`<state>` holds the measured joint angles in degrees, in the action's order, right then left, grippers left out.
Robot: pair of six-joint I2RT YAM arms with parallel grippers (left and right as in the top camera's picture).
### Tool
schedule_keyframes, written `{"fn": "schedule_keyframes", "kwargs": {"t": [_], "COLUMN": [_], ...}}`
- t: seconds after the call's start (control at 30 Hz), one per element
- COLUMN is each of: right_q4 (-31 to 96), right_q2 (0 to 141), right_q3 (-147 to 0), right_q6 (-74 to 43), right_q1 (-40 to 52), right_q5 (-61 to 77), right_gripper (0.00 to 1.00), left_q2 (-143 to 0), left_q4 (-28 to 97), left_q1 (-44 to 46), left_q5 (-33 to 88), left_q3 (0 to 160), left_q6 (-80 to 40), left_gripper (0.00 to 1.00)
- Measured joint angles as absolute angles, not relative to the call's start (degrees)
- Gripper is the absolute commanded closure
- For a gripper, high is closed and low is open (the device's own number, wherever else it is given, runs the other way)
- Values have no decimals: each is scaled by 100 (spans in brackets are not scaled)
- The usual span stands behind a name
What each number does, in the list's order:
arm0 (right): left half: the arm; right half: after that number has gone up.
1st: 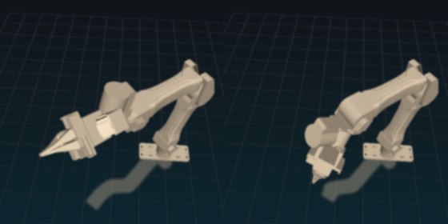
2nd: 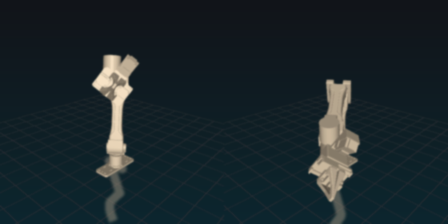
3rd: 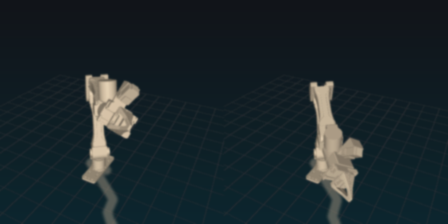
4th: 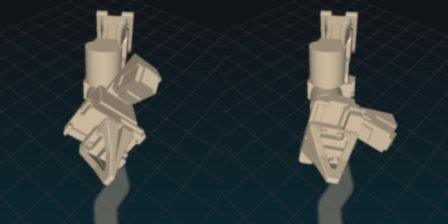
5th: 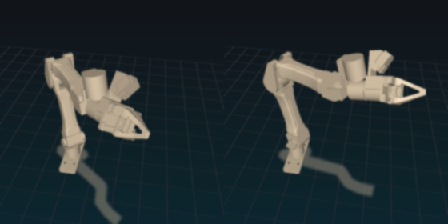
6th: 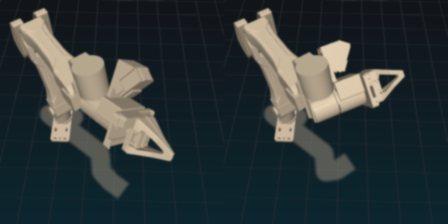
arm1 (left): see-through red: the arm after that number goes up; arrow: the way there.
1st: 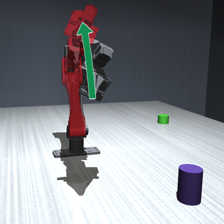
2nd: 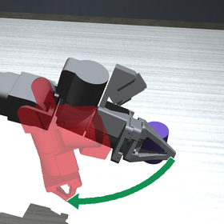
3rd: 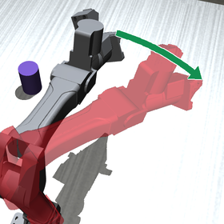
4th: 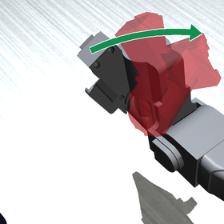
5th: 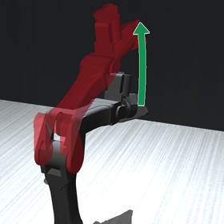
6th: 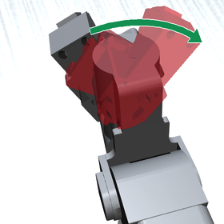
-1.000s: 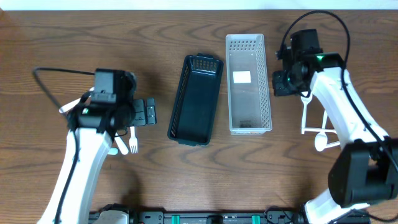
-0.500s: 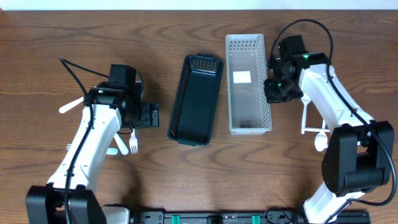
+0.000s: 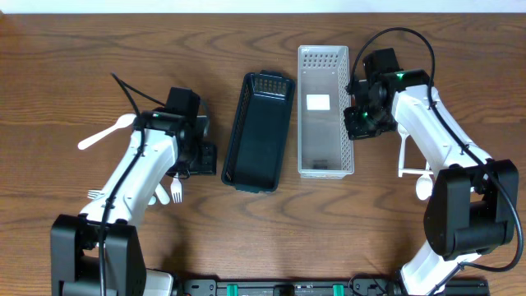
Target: Pack container
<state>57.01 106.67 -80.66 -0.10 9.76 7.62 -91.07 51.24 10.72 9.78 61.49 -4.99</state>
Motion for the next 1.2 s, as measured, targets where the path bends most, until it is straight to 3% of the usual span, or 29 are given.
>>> {"fn": "schedule_keyframes", "kwargs": {"t": [0.83,1.2], "right_q4": [5647,6012], "right_q2": [10667,10593], "right_q3": [-8066,-9122], "right_q6": [235,246], "right_q1": [976,1061], "right_q5": [884,283], "right_gripper": [99,99], "left_q2": [-9142,-9137], "left_q4": [4901,4845], "left_q1": [2016,1852], "left_q5": [1017,392], "left_q3": [6149,6149], "left_q6": [-489,-489], "left_gripper": [45,37]}}
